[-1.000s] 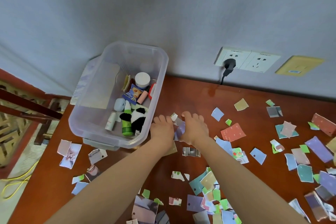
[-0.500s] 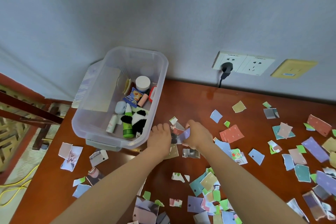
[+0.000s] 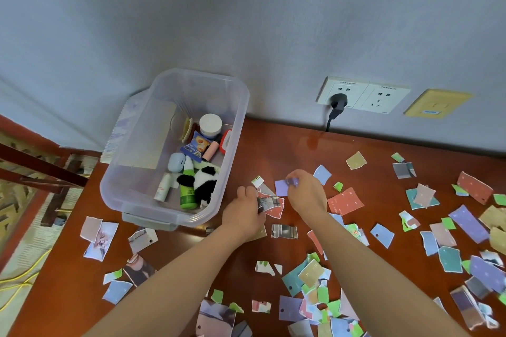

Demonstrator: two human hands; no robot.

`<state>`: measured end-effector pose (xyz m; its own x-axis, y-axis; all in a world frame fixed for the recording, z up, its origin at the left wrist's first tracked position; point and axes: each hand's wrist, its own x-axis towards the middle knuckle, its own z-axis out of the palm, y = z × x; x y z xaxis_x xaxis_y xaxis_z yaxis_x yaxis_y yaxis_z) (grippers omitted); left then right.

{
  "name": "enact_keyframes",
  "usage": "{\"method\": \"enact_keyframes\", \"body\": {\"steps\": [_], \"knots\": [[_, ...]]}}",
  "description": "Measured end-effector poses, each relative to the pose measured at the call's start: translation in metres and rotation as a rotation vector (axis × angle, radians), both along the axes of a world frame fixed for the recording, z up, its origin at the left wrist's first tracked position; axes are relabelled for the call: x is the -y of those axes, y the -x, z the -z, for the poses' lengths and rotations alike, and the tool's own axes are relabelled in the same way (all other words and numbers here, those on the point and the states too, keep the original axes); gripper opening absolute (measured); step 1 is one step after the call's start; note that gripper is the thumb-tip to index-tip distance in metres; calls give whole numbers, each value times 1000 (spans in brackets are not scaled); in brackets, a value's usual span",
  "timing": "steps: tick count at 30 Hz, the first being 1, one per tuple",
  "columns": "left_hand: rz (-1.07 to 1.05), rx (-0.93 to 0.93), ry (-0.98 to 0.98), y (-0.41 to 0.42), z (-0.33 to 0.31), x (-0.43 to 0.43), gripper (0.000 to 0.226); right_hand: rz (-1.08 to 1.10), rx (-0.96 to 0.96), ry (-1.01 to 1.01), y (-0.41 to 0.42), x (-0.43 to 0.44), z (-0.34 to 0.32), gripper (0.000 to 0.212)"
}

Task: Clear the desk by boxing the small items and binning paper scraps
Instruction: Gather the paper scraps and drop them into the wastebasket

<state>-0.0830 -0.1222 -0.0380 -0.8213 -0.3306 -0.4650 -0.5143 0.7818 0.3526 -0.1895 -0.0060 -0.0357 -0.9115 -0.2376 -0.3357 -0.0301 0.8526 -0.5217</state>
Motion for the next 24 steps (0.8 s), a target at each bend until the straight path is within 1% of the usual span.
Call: {"method": "enact_keyframes", "body": {"steps": [3,6,10,12,15,18,20,24], "knots": [[-9,-6,-18,0,2,-2,47,-68,93,-17,-3,1,3,24],[-19,-6,-41,1,3,-1,45,-92,221,21,-5,5,5,23],[-22,-13,-64,0,3,2,42,-41,354,163,-7,10,4,15],[-21,-16,-68,-1,4,2,41,-49,426,210,-10,11,2,16],[-29,-31,-84,-2,4,2,41,-91,403,159,-13,12,3,20],[-66,-70,-119,-2,3,1,40,-73,362,159,-14,12,1,20],[-127,-111,-188,1,1,1,39,2,361,211,-14,12,-3,21],[-270,-195,-384,4,-9,-3,43,197,404,345,-15,10,-17,20]]}}
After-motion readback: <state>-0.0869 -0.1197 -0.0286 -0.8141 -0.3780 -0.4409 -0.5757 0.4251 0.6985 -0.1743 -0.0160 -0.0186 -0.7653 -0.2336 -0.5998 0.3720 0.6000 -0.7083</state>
